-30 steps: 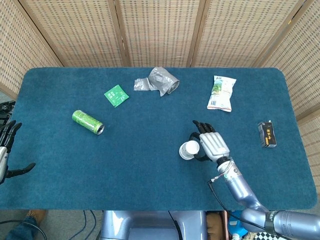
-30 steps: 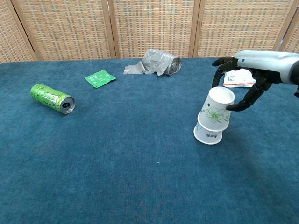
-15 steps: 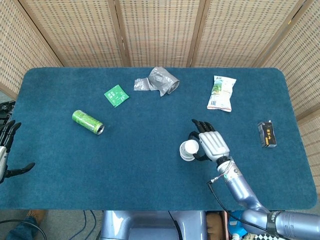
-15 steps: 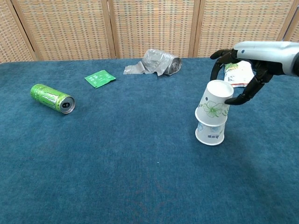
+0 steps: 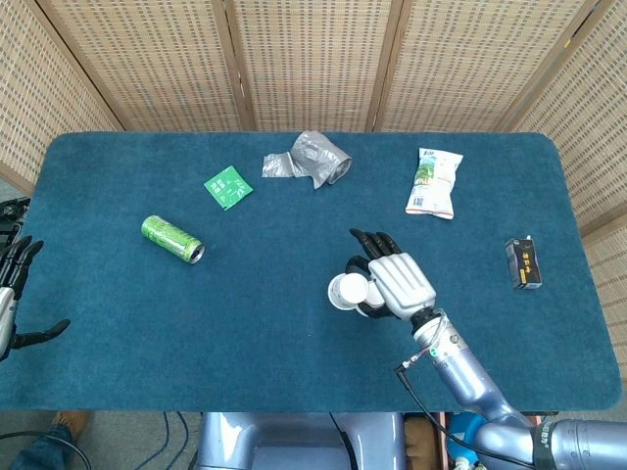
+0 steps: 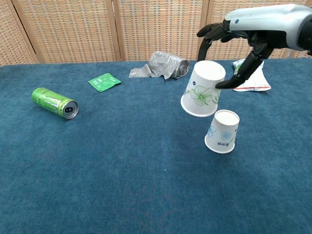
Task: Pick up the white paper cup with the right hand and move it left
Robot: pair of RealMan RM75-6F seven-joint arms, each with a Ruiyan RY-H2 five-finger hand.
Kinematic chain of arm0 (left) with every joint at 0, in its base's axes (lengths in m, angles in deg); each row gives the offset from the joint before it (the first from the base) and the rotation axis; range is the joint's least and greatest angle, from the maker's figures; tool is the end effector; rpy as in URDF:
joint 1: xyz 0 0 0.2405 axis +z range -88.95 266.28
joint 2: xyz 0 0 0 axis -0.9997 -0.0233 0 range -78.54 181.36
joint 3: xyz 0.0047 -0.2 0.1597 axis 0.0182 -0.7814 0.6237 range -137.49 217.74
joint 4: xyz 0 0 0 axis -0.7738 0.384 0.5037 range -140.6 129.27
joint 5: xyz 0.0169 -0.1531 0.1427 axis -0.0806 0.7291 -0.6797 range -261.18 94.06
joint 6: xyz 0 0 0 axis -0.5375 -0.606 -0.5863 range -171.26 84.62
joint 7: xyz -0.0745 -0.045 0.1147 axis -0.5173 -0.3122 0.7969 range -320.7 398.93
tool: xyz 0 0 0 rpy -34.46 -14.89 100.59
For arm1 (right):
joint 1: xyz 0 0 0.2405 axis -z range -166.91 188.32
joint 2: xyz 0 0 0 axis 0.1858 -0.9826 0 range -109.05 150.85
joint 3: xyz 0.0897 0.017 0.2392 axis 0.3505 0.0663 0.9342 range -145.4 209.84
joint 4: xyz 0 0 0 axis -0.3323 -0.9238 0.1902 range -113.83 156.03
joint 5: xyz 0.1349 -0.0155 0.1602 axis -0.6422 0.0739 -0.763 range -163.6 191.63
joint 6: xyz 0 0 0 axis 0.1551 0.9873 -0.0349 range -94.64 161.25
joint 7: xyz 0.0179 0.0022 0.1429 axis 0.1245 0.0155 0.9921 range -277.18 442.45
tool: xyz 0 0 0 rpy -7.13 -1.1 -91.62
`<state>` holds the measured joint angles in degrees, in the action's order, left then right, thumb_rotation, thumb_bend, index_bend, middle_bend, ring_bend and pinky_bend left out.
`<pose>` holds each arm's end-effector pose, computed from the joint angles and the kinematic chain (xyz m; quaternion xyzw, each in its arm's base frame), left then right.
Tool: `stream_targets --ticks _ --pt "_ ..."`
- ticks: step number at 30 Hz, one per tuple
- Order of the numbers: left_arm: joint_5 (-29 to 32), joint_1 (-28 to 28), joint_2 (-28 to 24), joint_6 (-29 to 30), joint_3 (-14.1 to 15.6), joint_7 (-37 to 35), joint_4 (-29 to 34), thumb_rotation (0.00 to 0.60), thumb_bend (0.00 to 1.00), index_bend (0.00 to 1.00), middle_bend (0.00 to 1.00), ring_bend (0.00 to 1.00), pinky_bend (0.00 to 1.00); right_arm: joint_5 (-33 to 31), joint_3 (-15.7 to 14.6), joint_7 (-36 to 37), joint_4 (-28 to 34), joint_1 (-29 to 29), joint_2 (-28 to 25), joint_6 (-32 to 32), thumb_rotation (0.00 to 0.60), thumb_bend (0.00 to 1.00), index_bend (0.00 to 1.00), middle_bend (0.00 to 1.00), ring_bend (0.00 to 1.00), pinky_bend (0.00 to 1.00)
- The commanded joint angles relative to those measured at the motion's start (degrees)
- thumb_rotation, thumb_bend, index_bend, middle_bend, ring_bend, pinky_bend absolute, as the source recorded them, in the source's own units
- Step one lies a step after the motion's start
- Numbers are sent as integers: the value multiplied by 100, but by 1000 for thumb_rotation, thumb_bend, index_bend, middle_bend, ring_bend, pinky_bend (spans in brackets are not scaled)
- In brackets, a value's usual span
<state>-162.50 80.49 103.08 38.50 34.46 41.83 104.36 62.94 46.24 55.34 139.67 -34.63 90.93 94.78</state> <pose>-0.2640 0.2011 0.2007 -0.5739 -0.4129 -0.3997 0.5835 -0.0752 -0.3058 0.0695 0.7157 -0.4266 0.4096 0.3716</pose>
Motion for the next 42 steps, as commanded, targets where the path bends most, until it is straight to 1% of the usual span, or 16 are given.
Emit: stream_targets --ticks 1,5,6,7,9,11,18,26,28,29,30,32,34,38,42 --pt "9 1 -9 -5 -4 -28 -7 600 114 0 0 0 0 -297 118 -211 -116 -242 204 -15 600 402 422 9 0 0" --pt "25 -3 -22 -20 -9 -64 -21 600 114 0 0 0 0 -547 106 -363 -354 -427 437 -41 600 402 422 9 0 0" --pt "29 -4 -28 -27 -11 -79 -23 600 114 0 0 0 0 -657 79 -413 -483 -501 549 -77 600 402 422 10 0 0" --pt "35 -6 -34 -37 -11 -96 -26 600 114 0 0 0 0 -772 -26 -495 -705 -576 718 -154 600 402 422 10 0 0" --pt "42 -13 -47 -64 -9 -125 -34 600 114 0 0 0 0 -859 -137 -575 -1120 -669 1046 -170 600 403 422 11 0 0" --pt "45 -19 -55 -77 -11 -143 -35 600 114 0 0 0 0 -908 -196 -586 -1328 -698 1219 -170 600 403 422 11 0 0" --pt "65 -36 -63 -111 -16 -160 -41 600 114 0 0 0 0 -1027 -388 -658 -1832 -729 1536 -195 600 402 422 11 0 0" --pt "66 -53 -55 -134 -12 -128 -25 600 114 0 0 0 0 -1076 -470 -716 -1818 -726 1526 -209 600 402 417 7 0 0" --pt "58 -53 -44 -123 -11 -103 -15 600 114 0 0 0 0 -1093 -477 -744 -1792 -733 1504 -202 600 337 358 2 0 0" --pt "56 -54 -41 -122 -9 -96 -14 600 114 0 0 0 0 -1090 -474 -741 -1780 -731 1498 -194 600 248 303 0 0 0" --pt "57 -54 -37 -124 -6 -86 -15 600 114 0 0 0 0 -1091 -470 -740 -1743 -729 1480 -185 600 137 245 0 0 0" --pt "63 -59 -30 -131 -5 -69 -13 600 114 0 0 0 0 -1099 -465 -753 -1654 -728 1429 -167 600 24 189 0 0 0" --pt "71 -65 -26 -138 -7 -60 -14 600 114 0 0 0 0 -1078 -484 -834 -1529 -734 1356 -105 600 0 168 0 0 0" --pt "83 -64 -31 -141 -9 -77 -22 600 114 0 0 0 0 -969 -509 -889 -1244 -694 1201 38 600 0 156 0 0 0" --pt "109 -66 -38 -153 -16 -114 -42 600 114 0 0 0 0 -548 -571 -827 -881 -541 878 248 600 0 156 0 0 0"
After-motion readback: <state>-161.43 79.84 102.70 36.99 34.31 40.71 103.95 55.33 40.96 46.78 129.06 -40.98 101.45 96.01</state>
